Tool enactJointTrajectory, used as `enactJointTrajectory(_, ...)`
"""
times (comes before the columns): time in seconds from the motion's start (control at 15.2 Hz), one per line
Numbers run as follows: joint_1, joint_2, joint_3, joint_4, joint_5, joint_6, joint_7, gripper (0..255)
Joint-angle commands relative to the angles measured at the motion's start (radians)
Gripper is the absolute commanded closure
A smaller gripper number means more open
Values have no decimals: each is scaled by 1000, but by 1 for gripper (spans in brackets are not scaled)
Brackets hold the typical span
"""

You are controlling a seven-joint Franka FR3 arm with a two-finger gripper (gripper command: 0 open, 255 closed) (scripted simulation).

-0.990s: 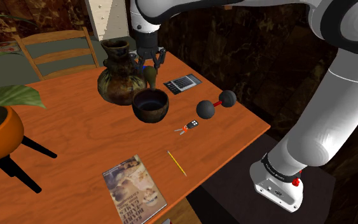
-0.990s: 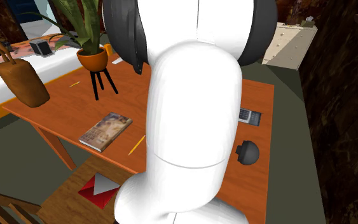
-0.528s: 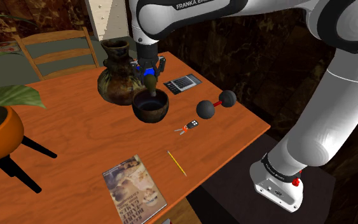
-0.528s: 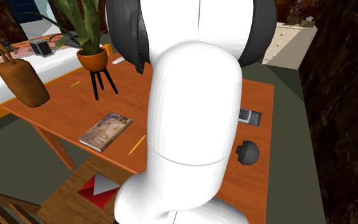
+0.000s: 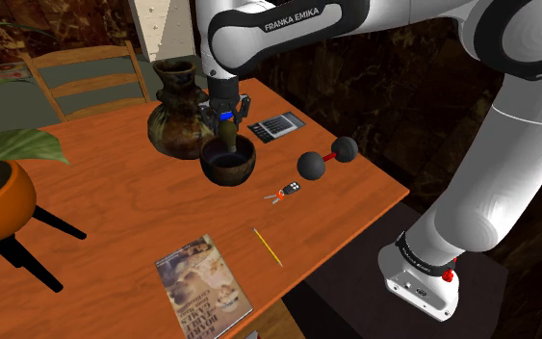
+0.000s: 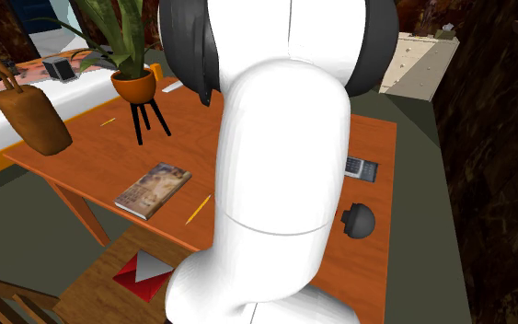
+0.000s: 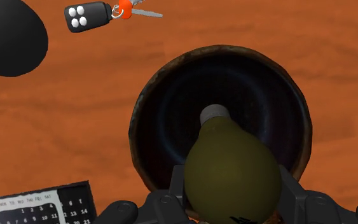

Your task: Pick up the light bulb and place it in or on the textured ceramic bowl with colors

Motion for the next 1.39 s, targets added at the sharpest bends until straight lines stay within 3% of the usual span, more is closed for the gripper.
enactJointTrajectory(0.0,0,0,0,-1,0,1,0,255)
enactJointTrajectory(0.2,0,0,0,-1,0,1,0,255)
enactJointTrajectory(0.26,0,0,0,-1,0,1,0,0)
enactJointTrajectory(0.59,0,0,0,-1,0,1,0,0)
enactJointTrajectory(0.86,-1,-26,4,96,14,-119,-10,0)
enactJointTrajectory(1.32,-1,-26,4,96,14,-119,-10,0)
